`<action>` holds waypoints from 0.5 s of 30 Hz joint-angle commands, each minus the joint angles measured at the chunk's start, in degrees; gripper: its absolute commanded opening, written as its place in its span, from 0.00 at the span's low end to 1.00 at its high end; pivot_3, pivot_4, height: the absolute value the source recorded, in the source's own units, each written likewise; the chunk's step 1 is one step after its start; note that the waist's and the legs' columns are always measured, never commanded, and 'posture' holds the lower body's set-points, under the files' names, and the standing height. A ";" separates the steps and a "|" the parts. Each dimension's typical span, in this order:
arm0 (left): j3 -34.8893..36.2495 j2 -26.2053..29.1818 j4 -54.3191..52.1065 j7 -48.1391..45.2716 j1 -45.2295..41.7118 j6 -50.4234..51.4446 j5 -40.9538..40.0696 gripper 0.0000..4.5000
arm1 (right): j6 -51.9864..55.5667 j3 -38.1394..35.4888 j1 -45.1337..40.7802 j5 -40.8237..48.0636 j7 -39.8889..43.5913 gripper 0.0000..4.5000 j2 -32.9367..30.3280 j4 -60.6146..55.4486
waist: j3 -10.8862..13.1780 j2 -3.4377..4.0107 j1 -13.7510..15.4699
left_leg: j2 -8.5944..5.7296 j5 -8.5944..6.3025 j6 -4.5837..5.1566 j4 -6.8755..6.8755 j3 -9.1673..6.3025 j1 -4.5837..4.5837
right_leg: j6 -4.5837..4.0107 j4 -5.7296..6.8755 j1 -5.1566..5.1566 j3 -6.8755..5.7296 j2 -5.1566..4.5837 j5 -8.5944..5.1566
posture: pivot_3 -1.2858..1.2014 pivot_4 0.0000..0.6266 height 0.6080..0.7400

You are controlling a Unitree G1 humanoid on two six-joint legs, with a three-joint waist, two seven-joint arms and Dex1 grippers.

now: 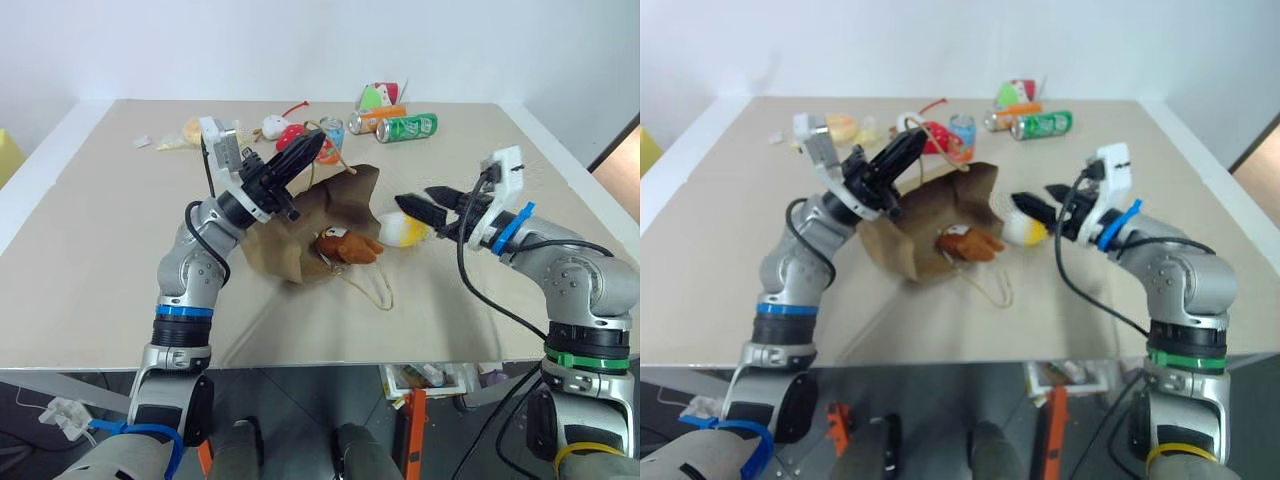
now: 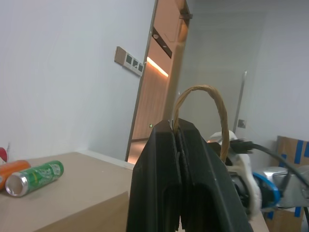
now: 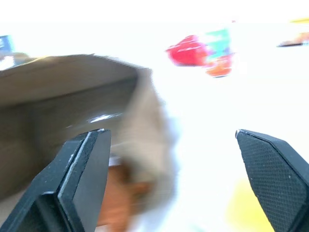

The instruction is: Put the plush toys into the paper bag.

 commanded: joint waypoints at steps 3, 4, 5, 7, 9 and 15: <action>1.13 -0.11 -1.03 0.39 -1.81 0.21 -1.42 0.00 | -4.54 3.85 0.36 -6.48 -0.68 0.99 -2.49 3.35 | 0.00 0.00 0.00 | 0.00 0.00 0.00 -0.02 0.00 0.00 | 0.01 0.00 0.00 0.00 0.00 -0.03 | 0.52 0.24 1.00; 1.13 -0.10 -1.08 0.38 -1.78 0.28 -1.44 0.00 | -4.78 4.88 0.57 -7.21 -0.58 0.99 -2.14 3.72 | 0.00 0.00 -0.04 | 0.00 0.00 0.00 -0.04 0.00 0.00 | 0.01 0.00 -0.01 0.00 0.01 -0.04 | 0.52 0.24 1.00; 1.14 -0.11 -1.14 0.39 -1.74 0.36 -1.46 0.00 | -4.79 5.43 0.55 -7.40 -0.59 0.99 -1.34 4.11 | 0.00 0.00 -0.14 | 0.00 0.00 0.00 -0.05 0.00 0.00 | 0.01 0.00 -0.02 0.01 0.01 -0.05 | 0.52 0.24 1.00; 1.15 -0.13 -1.28 0.43 -1.68 0.50 -1.46 0.00 | -5.01 6.44 0.32 -7.72 -0.52 0.99 0.03 4.45 | 0.00 0.00 -0.16 | 0.01 0.00 0.00 -0.07 -0.01 0.02 | 0.00 0.00 -0.03 0.01 0.03 -0.04 | 0.52 0.24 1.00; 1.17 -0.16 -1.44 0.48 -1.62 0.65 -1.45 0.00 | -4.56 6.89 -0.38 -7.44 -0.66 0.99 1.59 4.64 | 0.00 0.00 -0.14 | 0.01 0.00 0.00 -0.08 -0.01 0.02 | 0.00 0.01 -0.03 0.01 0.04 -0.04 | 0.52 0.24 1.00; 1.45 -0.13 -1.87 0.80 -1.46 0.63 -1.53 0.00 | -5.99 11.23 -0.66 -11.64 -0.38 0.99 1.79 6.65 | 0.00 0.00 0.04 | -0.02 0.00 0.00 -0.03 0.00 0.01 | 0.03 0.00 0.01 0.01 0.00 -0.03 | 0.52 0.24 1.00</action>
